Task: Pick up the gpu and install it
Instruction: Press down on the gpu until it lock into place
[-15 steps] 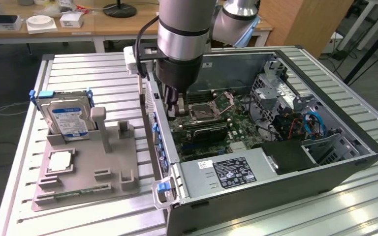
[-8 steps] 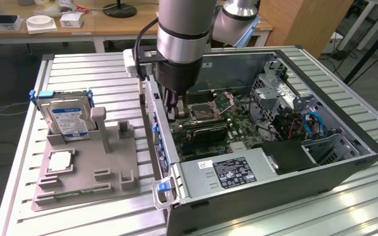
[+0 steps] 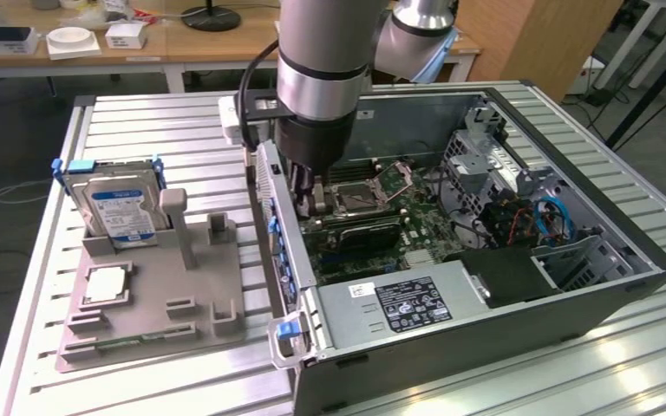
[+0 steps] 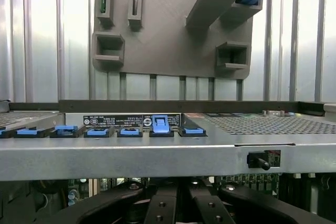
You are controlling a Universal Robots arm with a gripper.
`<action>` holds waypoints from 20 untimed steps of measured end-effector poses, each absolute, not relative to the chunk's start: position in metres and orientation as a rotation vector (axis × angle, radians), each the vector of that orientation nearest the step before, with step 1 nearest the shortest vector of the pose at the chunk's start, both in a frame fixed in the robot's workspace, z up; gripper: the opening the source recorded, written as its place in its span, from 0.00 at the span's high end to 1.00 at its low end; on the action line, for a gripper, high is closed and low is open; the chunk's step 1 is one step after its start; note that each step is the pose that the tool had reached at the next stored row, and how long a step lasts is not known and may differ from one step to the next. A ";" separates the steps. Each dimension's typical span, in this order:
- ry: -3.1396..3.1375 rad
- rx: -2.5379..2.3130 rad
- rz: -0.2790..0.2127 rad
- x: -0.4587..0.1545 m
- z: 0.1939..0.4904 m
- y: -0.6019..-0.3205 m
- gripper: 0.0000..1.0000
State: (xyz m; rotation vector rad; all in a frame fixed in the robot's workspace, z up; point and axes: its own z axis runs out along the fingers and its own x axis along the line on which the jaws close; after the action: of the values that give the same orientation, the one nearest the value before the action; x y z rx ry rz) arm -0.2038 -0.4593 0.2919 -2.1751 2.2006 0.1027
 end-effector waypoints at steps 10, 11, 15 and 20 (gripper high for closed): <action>2.199 -2.175 0.100 -0.162 0.284 -0.459 0.89; 2.199 -2.175 0.100 -0.158 0.282 -0.459 0.89; 2.199 -2.174 0.100 -0.140 0.277 -0.459 0.89; 2.199 -2.174 0.100 -0.117 0.269 -0.459 0.89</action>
State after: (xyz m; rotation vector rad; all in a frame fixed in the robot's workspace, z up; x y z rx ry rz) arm -0.1170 -0.4594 0.2691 -2.1745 2.1990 0.1005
